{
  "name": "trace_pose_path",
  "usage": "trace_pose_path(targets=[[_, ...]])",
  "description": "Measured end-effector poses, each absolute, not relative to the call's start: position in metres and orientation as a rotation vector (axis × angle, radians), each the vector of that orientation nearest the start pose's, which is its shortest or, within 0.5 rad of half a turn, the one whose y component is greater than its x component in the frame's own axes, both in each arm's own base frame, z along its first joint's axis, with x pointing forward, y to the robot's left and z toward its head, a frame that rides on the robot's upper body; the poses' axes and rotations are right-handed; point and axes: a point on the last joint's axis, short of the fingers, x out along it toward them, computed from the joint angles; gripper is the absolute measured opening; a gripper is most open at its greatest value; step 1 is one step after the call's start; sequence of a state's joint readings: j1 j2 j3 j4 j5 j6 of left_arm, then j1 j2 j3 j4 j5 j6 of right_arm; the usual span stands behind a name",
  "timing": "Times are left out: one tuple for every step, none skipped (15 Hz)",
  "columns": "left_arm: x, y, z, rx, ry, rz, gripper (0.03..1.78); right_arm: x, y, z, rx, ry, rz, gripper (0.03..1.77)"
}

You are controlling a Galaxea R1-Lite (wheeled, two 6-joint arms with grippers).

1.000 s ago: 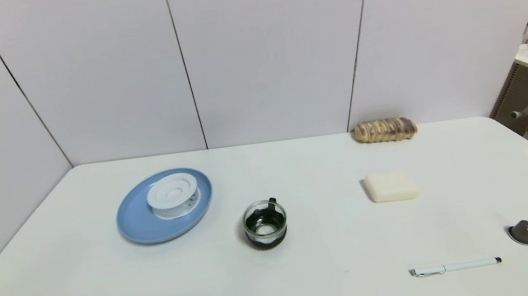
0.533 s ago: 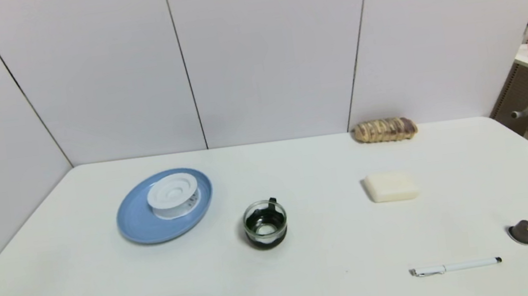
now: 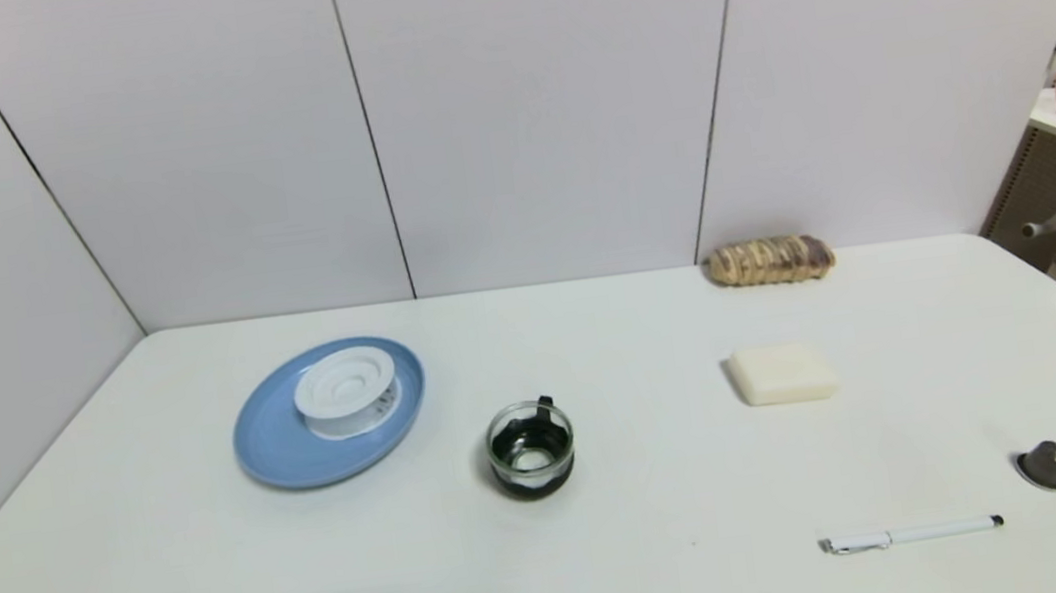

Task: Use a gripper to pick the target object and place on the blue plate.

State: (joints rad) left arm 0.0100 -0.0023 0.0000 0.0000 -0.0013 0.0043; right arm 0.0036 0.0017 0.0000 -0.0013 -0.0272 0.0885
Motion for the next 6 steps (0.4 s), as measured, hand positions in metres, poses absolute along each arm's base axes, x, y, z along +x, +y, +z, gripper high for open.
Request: trace_pose_path(targets=[[-0.0230, -0.0003, 0.0754, 0.005, -0.002, 0.009, 1.69, -0.0227, -0.0007, 0.0756, 0.086, -0.001, -0.022, 1.70], [-0.0230, -0.0002, 0.0754, 0.005, -0.002, 0.008, 1.69, -0.0227, -0.0007, 0.0755, 0.086, 0.001, -0.023, 1.70], [-0.0229, -0.0002, 0.0754, 0.005, -0.002, 0.008, 1.69, -0.0227, -0.0007, 0.0755, 0.087, 0.001, -0.023, 1.70], [-0.0229, -0.0003, 0.0755, 0.005, -0.002, 0.008, 1.69, -0.0227, -0.0007, 0.0756, 0.088, 0.000, -0.023, 1.70], [-0.0229, -0.0003, 0.0754, 0.004, -0.002, 0.009, 1.69, -0.0227, -0.0007, 0.0756, 0.088, 0.000, -0.022, 1.70], [-0.0229, -0.0003, 0.0754, 0.004, -0.002, 0.008, 1.69, -0.0227, -0.0007, 0.0756, 0.090, -0.001, -0.023, 1.70]])
